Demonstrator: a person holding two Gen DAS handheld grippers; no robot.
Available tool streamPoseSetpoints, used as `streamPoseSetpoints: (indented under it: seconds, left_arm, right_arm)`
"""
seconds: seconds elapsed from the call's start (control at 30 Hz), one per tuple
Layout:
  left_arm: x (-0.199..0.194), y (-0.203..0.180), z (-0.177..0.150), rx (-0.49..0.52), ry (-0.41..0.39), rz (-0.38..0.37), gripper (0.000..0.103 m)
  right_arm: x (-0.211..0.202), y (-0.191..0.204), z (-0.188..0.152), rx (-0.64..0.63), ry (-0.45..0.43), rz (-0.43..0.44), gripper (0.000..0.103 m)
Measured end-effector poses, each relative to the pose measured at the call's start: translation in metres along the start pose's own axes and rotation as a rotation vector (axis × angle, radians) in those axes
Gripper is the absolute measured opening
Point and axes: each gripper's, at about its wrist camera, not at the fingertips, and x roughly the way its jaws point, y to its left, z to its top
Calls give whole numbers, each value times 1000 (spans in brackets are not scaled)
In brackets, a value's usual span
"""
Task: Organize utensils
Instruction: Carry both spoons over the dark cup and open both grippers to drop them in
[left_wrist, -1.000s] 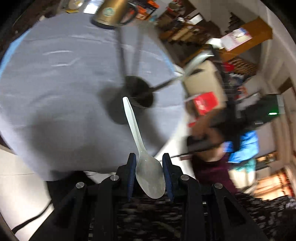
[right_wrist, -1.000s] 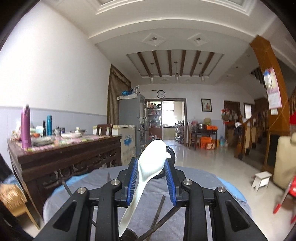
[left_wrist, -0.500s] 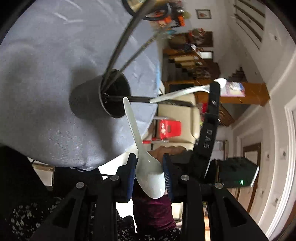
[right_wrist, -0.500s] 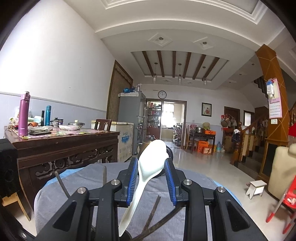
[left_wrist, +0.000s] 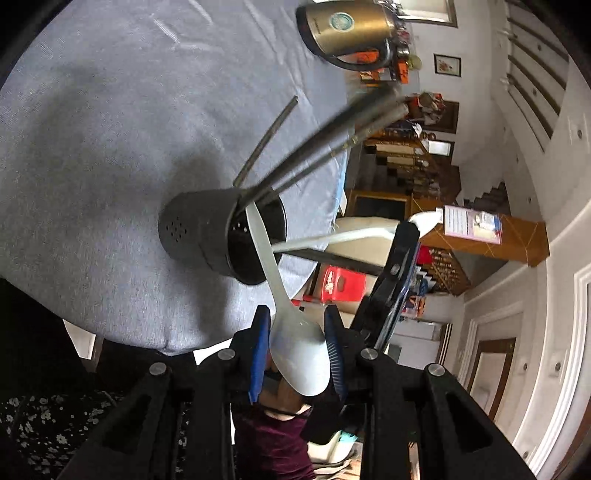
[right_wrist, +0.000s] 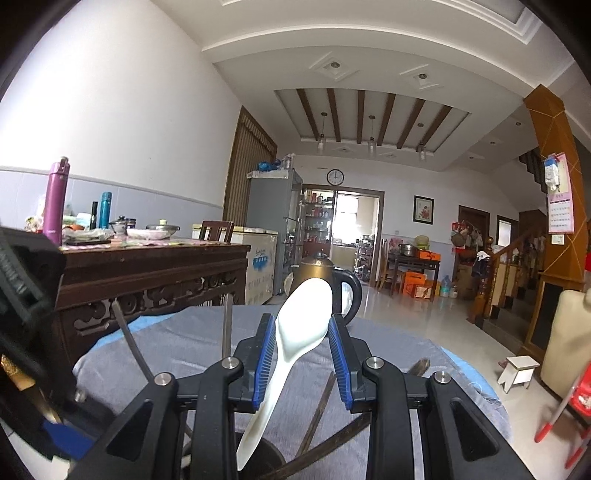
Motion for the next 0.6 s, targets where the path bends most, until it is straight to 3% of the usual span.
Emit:
streamPoseSetpoints:
  seconds: [0.17, 0.3, 0.6]
  left_arm:
    - [2, -4, 15, -16, -25, -9, 33]
    - [2, -4, 22, 0, -44, -34, 37]
    - [-16, -5, 16, 26, -105, -54, 39]
  right_arm:
    - [-2, -2, -11, 11, 32, 3, 33]
    - [-10, -4, -11, 16, 25, 12, 47]
    - [-36, -17, 12, 51, -53, -35, 48]
